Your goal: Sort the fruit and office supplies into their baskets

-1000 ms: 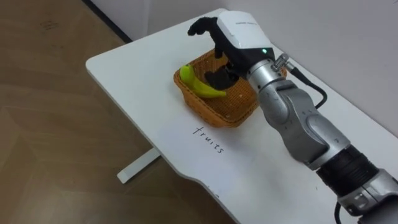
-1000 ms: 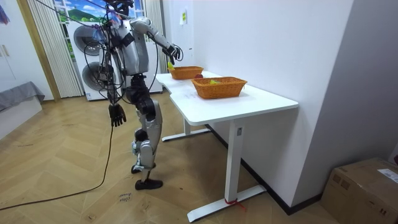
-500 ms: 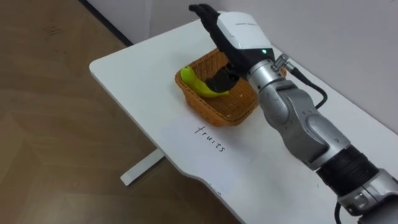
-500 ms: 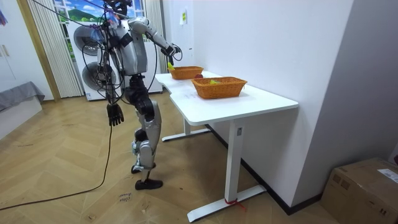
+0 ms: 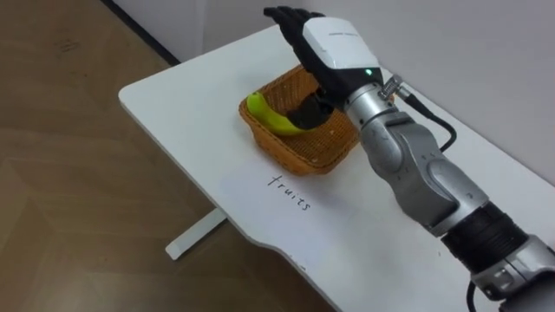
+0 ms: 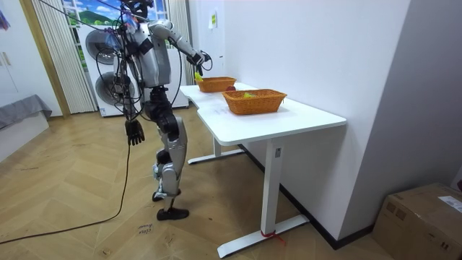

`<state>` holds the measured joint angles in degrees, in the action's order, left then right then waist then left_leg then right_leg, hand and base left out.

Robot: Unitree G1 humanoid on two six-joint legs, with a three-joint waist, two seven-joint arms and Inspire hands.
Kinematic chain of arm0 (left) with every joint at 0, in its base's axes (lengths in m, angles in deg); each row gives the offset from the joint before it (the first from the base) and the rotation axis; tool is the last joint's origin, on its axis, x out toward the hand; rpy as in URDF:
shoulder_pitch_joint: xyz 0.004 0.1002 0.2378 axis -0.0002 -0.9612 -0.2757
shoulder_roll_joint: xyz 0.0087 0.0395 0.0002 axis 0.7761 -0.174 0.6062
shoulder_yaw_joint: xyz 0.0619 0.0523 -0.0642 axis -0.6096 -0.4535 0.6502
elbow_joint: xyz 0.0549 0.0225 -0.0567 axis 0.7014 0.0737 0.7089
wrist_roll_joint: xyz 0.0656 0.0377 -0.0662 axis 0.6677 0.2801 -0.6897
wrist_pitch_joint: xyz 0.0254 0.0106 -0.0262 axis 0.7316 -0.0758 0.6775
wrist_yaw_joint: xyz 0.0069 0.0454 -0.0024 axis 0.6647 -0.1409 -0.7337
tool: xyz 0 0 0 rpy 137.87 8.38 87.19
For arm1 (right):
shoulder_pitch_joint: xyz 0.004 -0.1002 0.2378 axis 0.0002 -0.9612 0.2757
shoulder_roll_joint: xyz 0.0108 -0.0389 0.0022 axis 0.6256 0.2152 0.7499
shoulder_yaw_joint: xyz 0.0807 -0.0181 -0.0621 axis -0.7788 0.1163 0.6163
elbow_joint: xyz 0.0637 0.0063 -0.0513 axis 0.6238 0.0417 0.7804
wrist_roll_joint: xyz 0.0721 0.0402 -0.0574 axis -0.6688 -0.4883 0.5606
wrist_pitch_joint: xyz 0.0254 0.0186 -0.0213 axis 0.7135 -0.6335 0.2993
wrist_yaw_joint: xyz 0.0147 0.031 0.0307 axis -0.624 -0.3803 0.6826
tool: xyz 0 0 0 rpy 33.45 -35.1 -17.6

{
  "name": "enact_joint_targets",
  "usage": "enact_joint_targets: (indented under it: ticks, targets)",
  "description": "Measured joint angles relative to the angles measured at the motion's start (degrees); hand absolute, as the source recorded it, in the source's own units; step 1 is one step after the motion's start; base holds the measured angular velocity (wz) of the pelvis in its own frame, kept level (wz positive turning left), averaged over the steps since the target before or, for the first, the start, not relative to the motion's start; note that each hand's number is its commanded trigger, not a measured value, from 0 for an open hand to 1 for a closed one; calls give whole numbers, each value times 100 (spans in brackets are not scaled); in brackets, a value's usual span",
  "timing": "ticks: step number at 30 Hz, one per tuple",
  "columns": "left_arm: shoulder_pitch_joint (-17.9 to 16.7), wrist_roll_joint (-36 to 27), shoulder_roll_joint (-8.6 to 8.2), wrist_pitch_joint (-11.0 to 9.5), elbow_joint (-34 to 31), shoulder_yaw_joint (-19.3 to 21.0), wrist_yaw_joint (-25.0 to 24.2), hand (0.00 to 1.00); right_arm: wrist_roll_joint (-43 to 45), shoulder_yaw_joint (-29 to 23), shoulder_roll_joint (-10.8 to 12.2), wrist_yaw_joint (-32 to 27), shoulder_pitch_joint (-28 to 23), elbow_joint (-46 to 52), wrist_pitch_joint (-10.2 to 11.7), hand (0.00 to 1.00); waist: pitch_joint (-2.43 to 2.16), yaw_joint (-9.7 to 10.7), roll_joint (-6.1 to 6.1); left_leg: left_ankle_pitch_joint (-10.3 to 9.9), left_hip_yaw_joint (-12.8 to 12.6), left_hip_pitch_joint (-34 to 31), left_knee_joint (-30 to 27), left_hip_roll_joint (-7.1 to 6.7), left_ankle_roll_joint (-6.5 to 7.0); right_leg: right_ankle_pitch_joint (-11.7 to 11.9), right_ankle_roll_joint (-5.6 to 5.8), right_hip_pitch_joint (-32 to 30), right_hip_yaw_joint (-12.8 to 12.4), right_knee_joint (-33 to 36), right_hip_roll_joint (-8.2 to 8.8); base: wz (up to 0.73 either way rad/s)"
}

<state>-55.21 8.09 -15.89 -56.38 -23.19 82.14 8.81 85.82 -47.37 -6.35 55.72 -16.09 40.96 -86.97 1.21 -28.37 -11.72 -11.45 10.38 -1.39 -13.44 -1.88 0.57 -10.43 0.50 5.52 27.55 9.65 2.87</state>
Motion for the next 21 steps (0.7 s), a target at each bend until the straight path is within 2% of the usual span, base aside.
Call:
enact_joint_targets:
  ticks: [2, 6, 9, 12, 14, 19, 21]
  targets:
    - [-2, -21, -20, 2, -48, -48, 76, 0, 1, 0, -92, 6, 0, 55, 22, 0, -3, 40, 0, 1, -14, 7, -1, -2, 1, 0, -1, -4, -56, 3, 0, -4]
    - [-46, -134, -52, -1, -139, -146, 138, 0, -21, -35, -119, 6, 4, 107, 55, 0, -21, 181, 34, 2, -50, 87, -1, 2, 3, 1, -2, 33, -77, 8, 7, -4]
    - [-47, -139, -79, 0, -140, -175, 160, 0, -91, -247, -118, 6, 5, 109, 125, 0, -54, 350, 114, 0, -71, 129, -1, 9, 6, 1, -2, 92, -85, 14, 19, -2]
    - [-84, -174, -132, 0, -134, -224, 203, 0, -561, -595, -120, -46, 5, 109, 171, 0, -86, 507, 255, -2, -105, 249, 24, 14, 25, 1, -1, 181, -131, 29, 72, -6]
    - [-89, -253, -178, -4, -138, -252, 265, 0, -933, -809, -122, -133, 5, 104, 182, 0, -78, 646, 361, 9, -172, 362, 64, 9, 41, -1, 1, 222, -217, 126, 90, -13]
    - [23, -271, -264, -49, -155, -256, 233, 0, -1212, -1160, -116, -154, -32, 67, 210, 0, -58, 961, 406, 17, -301, 471, 77, 14, 60, -3, 4, 274, -350, 122, 108, -15]
    - [81, -293, -278, -50, -152, -277, 223, 0, -1619, -1266, -118, -154, -38, 61, 211, 0, -55, 1088, 410, 20, -322, 488, 76, 7, 71, -3, 4, 291, -366, 122, 100, -5]
